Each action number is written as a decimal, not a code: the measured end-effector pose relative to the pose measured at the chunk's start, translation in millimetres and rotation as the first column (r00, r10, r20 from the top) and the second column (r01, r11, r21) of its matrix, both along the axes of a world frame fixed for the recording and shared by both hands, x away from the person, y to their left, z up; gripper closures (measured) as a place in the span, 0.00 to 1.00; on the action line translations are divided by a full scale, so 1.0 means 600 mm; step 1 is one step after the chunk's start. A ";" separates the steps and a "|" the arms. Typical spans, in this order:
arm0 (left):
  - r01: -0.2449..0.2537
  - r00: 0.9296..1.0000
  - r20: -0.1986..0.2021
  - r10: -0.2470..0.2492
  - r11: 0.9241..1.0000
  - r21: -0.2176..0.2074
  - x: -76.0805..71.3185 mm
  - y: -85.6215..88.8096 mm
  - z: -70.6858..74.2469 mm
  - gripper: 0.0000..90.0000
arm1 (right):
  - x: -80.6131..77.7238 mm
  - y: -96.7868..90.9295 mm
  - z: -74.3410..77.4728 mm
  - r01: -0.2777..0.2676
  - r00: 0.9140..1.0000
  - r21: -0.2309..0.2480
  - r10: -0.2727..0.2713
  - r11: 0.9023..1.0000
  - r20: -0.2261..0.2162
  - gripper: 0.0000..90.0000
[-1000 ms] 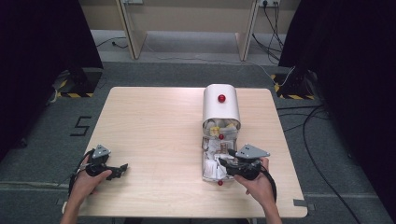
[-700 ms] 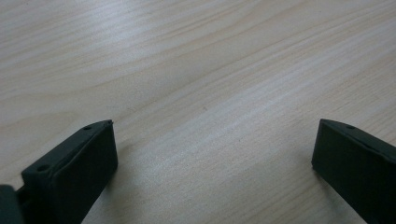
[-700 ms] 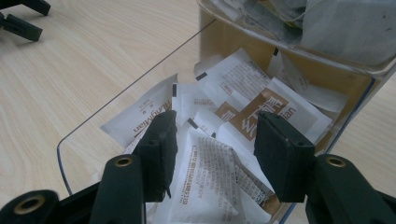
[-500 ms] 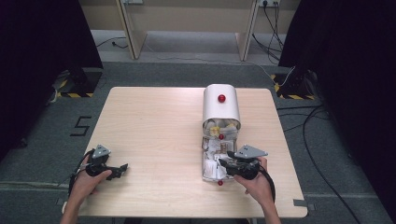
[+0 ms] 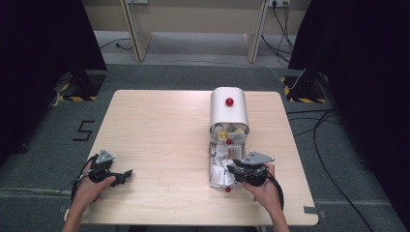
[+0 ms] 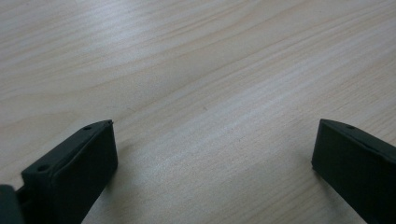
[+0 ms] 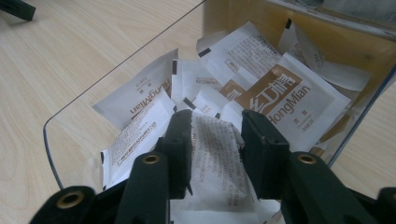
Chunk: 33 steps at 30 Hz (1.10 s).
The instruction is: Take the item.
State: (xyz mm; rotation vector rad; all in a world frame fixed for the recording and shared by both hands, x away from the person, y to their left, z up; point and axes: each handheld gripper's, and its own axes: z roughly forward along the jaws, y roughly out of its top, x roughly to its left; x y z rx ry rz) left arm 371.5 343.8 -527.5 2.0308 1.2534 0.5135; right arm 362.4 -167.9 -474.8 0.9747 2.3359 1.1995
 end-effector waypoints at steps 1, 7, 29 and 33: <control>0.000 1.000 0.000 0.000 1.000 0.000 0.000 0.000 0.000 0.00 | 0.000 -0.001 0.000 -0.001 1.000 -0.004 0.001 1.000 0.003 0.75; 0.000 1.000 0.000 0.000 1.000 0.000 0.000 0.000 0.000 0.00 | -0.002 -0.004 0.003 -0.008 1.000 -0.012 0.008 1.000 0.019 0.88; 0.000 1.000 0.000 0.000 1.000 0.000 0.000 0.000 0.000 0.00 | -0.019 -0.007 0.034 -0.031 0.995 0.041 0.027 0.999 0.098 0.96; 0.000 1.000 0.000 0.000 1.000 0.000 0.000 0.000 0.000 0.00 | -0.022 -0.012 0.043 -0.028 0.993 0.050 0.022 0.998 0.116 0.96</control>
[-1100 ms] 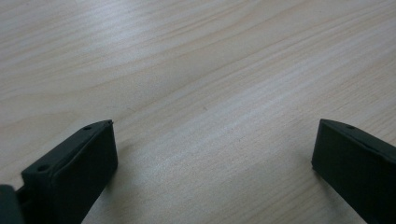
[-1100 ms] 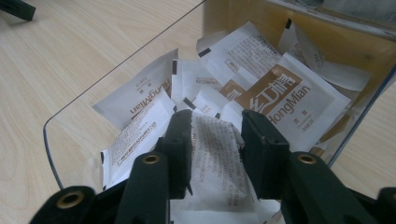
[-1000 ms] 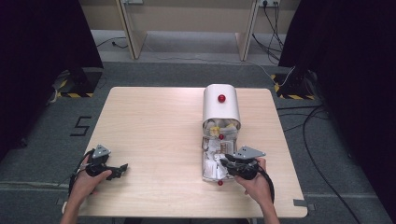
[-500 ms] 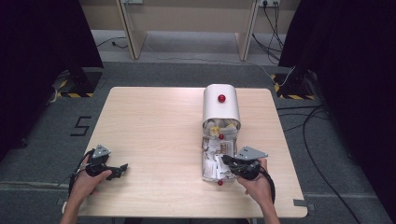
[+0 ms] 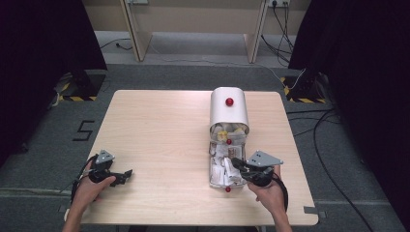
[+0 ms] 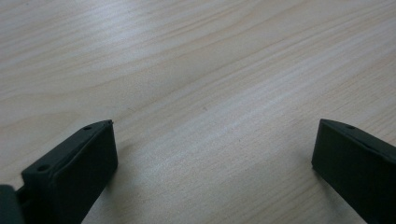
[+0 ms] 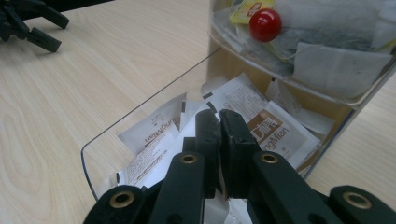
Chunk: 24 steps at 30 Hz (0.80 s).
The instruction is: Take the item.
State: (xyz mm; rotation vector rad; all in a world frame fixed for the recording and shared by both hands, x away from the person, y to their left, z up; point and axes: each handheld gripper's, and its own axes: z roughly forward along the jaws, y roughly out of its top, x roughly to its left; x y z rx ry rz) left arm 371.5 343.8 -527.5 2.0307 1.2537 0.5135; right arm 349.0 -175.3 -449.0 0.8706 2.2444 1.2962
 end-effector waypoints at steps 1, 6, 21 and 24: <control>0.000 1.000 0.000 0.000 1.000 0.000 0.000 0.000 0.000 0.00 | -0.001 -0.001 0.002 0.003 1.000 0.004 -0.003 1.000 0.002 0.96; 0.000 1.000 0.000 0.000 1.000 0.000 0.000 0.000 0.000 0.00 | -0.003 -0.006 0.008 0.010 1.000 0.012 -0.010 1.000 0.014 0.96; 0.000 1.000 0.000 0.000 1.000 0.000 0.000 0.000 0.000 0.00 | -0.006 -0.026 0.022 0.040 0.998 0.029 -0.041 0.999 0.038 0.96; 0.000 1.000 0.000 0.000 1.000 0.000 0.000 0.000 0.000 0.00 | -0.007 -0.031 0.025 0.047 0.998 0.033 -0.049 0.998 0.043 0.96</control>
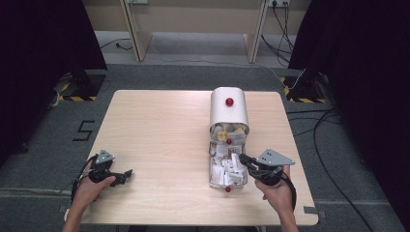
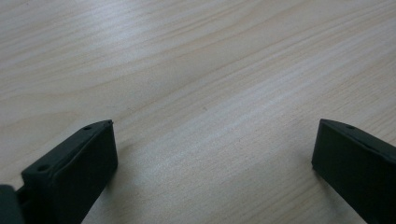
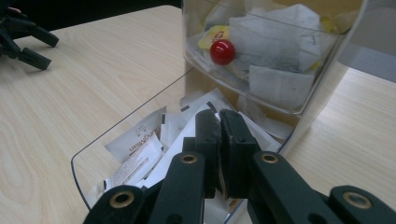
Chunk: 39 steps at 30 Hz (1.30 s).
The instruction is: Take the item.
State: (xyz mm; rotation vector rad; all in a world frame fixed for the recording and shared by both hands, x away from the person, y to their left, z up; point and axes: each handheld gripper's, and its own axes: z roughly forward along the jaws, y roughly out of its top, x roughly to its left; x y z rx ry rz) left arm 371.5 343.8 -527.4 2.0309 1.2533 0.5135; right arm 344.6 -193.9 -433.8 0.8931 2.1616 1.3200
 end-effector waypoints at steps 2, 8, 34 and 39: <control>0.000 1.000 0.000 0.000 1.000 0.000 0.000 0.000 0.000 0.00 | 0.000 -0.004 0.001 0.006 1.000 0.002 -0.006 1.000 0.004 0.96; 0.000 1.000 0.000 0.000 1.000 0.000 0.000 0.000 0.000 0.00 | 0.000 -0.015 0.004 0.025 1.000 0.010 -0.025 1.000 0.009 0.96; 0.000 1.000 0.000 0.000 1.000 0.000 0.000 0.000 0.000 0.00 | 0.000 -0.066 0.011 0.106 0.994 0.039 -0.107 0.994 0.025 0.96; 0.000 1.000 0.000 0.000 1.000 0.000 0.000 0.000 0.000 0.00 | 0.002 -0.079 0.008 0.129 0.991 0.043 -0.130 0.991 0.021 0.96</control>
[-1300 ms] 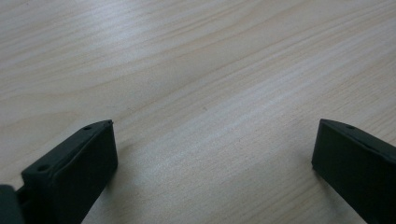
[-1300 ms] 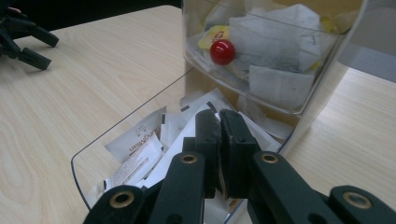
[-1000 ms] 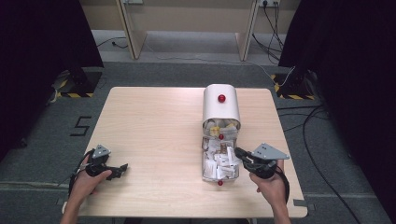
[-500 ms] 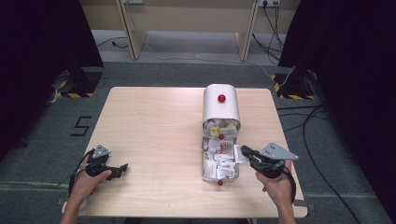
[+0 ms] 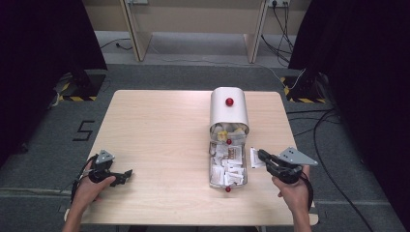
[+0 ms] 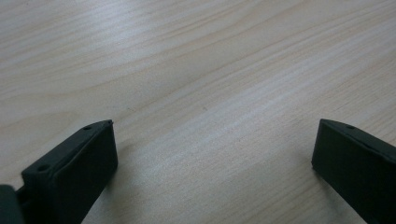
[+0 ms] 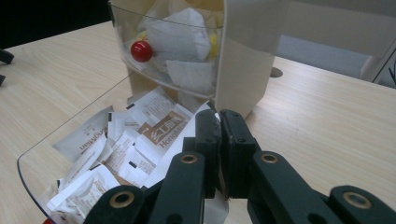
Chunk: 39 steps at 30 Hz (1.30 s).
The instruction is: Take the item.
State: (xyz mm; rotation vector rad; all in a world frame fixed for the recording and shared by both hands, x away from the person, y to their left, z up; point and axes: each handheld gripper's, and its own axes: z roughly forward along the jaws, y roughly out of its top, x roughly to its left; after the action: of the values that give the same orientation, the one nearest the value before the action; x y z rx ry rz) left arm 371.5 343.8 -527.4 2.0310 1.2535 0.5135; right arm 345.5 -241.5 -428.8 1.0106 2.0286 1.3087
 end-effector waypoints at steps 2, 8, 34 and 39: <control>0.000 1.000 0.000 0.000 1.000 0.000 0.000 0.000 0.000 0.00 | 0.000 -0.003 -0.001 0.007 1.000 0.003 -0.007 1.000 -0.002 0.96; 0.000 1.000 0.000 0.000 1.000 0.001 0.000 0.000 0.000 0.00 | 0.001 -0.013 -0.002 0.027 1.000 0.000 -0.027 1.000 0.001 0.96; 0.000 1.000 0.000 0.000 1.000 0.000 0.000 0.000 0.000 0.00 | 0.017 -0.066 -0.040 0.147 0.988 -0.027 -0.148 0.989 -0.041 0.96; 0.000 1.000 0.000 0.000 1.000 0.000 0.000 0.000 0.000 0.00 | 0.021 -0.071 -0.049 0.159 0.985 -0.032 -0.161 0.987 -0.056 0.96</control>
State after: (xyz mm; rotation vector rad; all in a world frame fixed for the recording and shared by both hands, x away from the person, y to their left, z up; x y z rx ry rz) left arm 371.5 343.8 -527.4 2.0308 1.2536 0.5132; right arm 358.1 -284.2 -458.0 1.1853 1.9571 1.1779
